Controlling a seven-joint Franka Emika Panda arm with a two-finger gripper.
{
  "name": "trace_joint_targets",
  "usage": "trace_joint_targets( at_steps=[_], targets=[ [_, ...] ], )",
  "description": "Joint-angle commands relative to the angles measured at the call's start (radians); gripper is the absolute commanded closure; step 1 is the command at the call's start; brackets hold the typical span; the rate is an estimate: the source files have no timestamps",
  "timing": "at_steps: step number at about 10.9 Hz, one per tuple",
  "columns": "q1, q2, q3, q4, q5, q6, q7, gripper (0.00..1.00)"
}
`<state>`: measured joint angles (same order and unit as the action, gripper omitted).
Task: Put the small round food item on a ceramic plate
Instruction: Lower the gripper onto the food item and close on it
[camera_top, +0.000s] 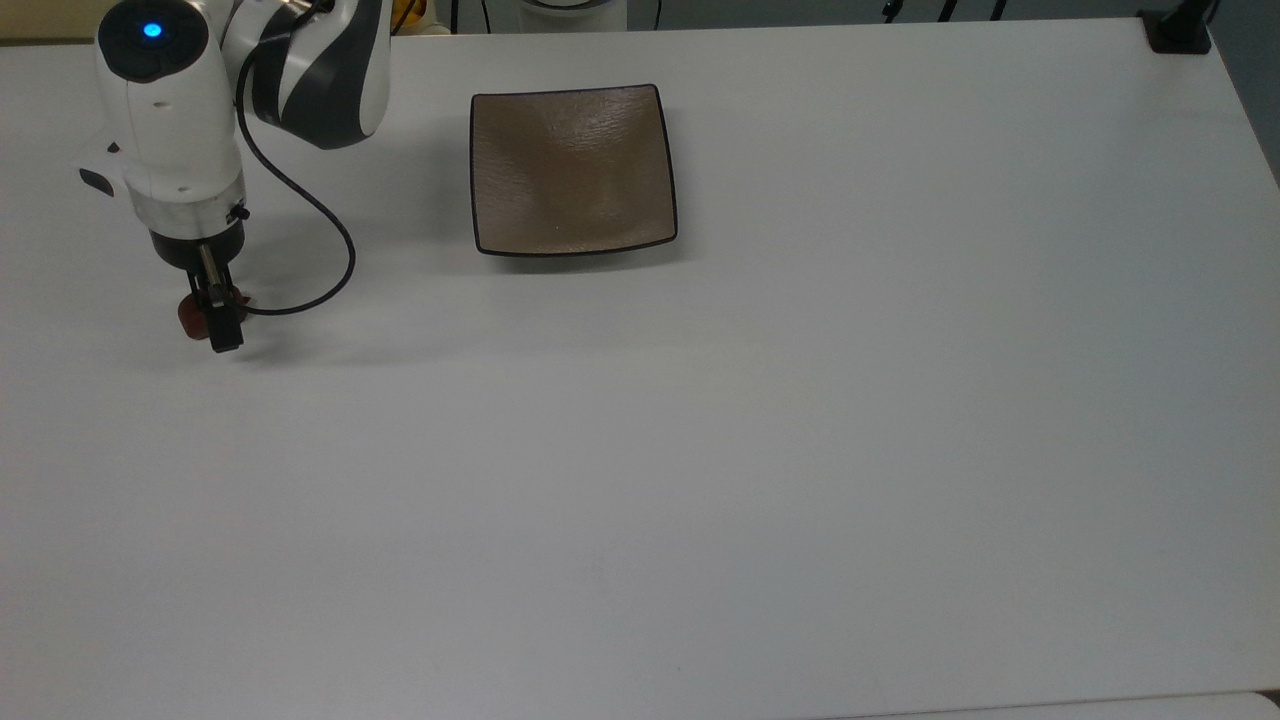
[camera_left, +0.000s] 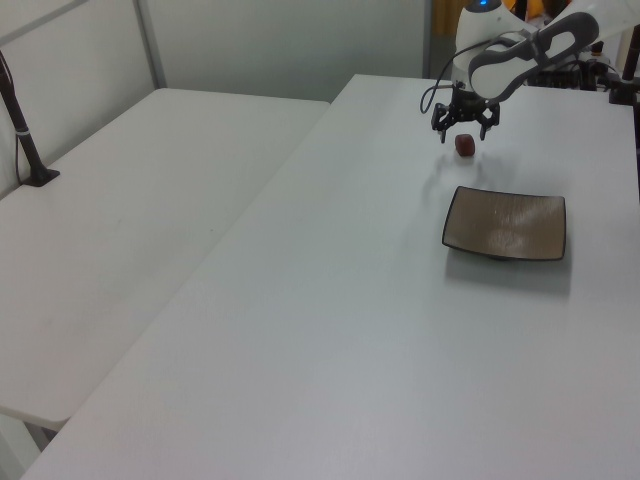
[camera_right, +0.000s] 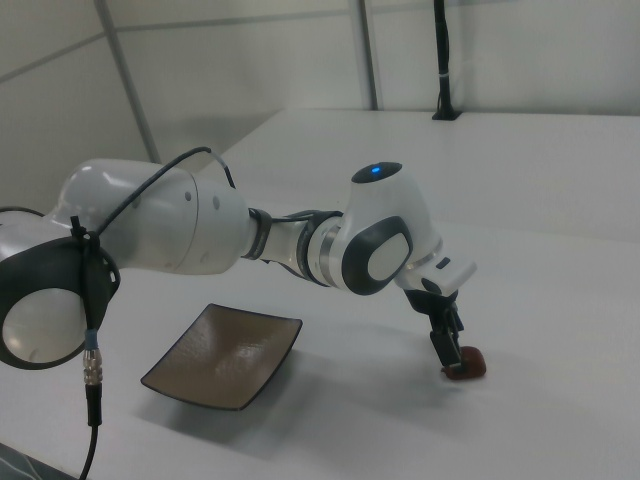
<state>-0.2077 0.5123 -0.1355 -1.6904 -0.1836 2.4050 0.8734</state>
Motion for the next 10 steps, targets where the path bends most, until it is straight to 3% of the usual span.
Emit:
trace_joint_targets(
  at_steps=[1,5,6,10],
  targets=[
    [-0.002,0.022,0.002,0.020,-0.025,0.025,0.021,0.20],
    [-0.002,0.025,0.002,0.020,-0.040,0.025,-0.013,0.85],
    [-0.002,0.025,0.004,0.020,-0.042,0.023,-0.028,0.90],
    [-0.002,-0.047,0.028,-0.023,-0.042,-0.053,-0.108,0.90]
  ],
)
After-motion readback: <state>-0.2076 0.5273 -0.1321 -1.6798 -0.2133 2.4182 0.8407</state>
